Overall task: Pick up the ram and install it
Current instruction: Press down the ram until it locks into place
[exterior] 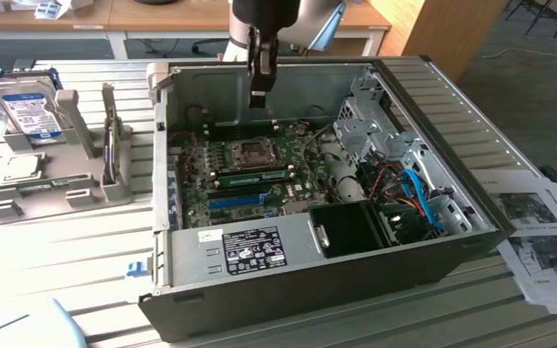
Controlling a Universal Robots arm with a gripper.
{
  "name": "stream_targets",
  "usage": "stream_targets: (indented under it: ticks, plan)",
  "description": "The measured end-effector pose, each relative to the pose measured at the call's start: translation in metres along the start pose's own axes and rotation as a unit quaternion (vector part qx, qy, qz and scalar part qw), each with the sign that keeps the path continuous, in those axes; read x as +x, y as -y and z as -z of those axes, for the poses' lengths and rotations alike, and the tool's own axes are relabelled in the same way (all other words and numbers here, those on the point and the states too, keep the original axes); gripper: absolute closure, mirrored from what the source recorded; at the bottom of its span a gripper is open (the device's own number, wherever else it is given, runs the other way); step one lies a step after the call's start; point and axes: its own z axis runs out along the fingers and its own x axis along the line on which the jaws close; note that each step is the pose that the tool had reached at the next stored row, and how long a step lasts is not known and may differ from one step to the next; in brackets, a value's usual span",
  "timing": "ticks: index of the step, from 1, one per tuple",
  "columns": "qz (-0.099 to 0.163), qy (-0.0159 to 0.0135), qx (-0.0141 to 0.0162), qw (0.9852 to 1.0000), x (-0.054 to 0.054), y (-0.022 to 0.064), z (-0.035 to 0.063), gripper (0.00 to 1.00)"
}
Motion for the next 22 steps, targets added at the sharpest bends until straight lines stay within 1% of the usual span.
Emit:
stream_targets:
  ticks: [3, 6, 9, 11, 14, 16, 19, 22]
  plan:
    - [-0.026, 0.0004, -0.0005, 0.9997, 0.0, 0.0, -0.0002, 0.91]
    - [-0.052, 0.0007, -0.0011, 0.9987, 0.0, 0.0, -0.0004, 0.91]
    - [-0.077, 0.0011, -0.0016, 0.9971, 0.0, 0.0, -0.0005, 0.91]
    - [-0.093, 0.0013, -0.002, 0.9956, 0.0, 0.0, -0.0006, 0.91]
    - [-0.117, 0.0016, -0.0025, 0.9931, 0.0, 0.0, -0.0008, 0.91]
    - [-0.134, 0.0019, -0.0029, 0.991, 0.0, 0.0, -0.0009, 0.91]
    - [-0.158, 0.0022, -0.0034, 0.9874, 0.0, 0.0, -0.0011, 0.91]
    - [-0.183, 0.0026, -0.0039, 0.9832, 0.0, 0.0, -0.0013, 0.91]
